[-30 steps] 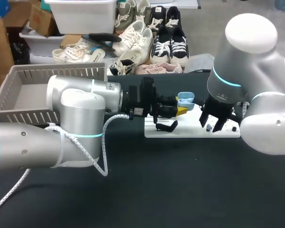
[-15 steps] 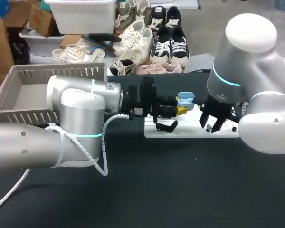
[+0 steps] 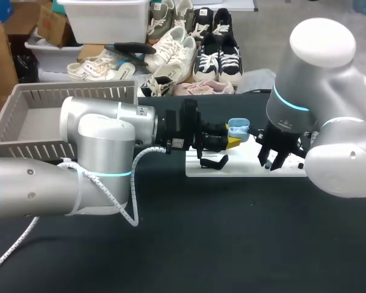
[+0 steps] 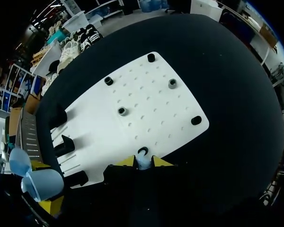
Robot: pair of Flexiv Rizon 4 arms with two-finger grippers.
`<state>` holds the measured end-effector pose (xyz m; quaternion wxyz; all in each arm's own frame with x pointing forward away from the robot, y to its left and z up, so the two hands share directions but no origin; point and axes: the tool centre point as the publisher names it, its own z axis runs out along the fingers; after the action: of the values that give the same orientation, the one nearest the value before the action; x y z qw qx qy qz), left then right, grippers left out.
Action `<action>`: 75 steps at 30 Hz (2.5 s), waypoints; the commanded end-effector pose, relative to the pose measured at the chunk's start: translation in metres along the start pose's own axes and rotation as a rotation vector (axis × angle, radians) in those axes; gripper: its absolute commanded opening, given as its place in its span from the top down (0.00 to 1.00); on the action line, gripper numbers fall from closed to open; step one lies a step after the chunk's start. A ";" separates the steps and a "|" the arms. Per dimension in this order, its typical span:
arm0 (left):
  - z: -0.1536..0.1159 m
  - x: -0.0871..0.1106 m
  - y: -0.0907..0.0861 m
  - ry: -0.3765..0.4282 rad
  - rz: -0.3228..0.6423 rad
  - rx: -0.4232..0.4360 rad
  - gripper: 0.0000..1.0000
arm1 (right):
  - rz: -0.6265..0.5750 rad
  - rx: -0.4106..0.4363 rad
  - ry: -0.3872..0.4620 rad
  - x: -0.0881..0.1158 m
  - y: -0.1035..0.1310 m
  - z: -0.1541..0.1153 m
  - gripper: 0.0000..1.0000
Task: Pick up each earbud case from the left stands, insert the matching earbuds, close the lid, and place the case in the box.
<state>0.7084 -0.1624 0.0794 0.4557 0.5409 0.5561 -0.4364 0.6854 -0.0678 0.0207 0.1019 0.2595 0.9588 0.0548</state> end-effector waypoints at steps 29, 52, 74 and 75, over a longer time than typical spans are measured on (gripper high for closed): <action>0.000 0.001 0.000 -0.003 0.001 -0.001 1.00 | -0.143 -0.082 -0.018 0.019 -0.018 -0.065 1.00; 0.000 0.001 0.000 -0.003 0.001 -0.001 1.00 | -0.749 -0.070 0.049 0.041 0.015 -0.160 1.00; 0.000 0.001 0.000 -0.003 0.001 -0.001 1.00 | -0.905 -0.100 0.112 0.028 0.085 -0.142 1.00; 0.000 0.001 0.000 -0.003 0.001 -0.001 1.00 | -0.907 -0.099 0.117 0.027 0.086 -0.141 1.00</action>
<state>0.7084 -0.1624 0.0795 0.4557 0.5409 0.5561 -0.4364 0.6633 0.0061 0.1704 0.0992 -0.1934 0.9735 0.0710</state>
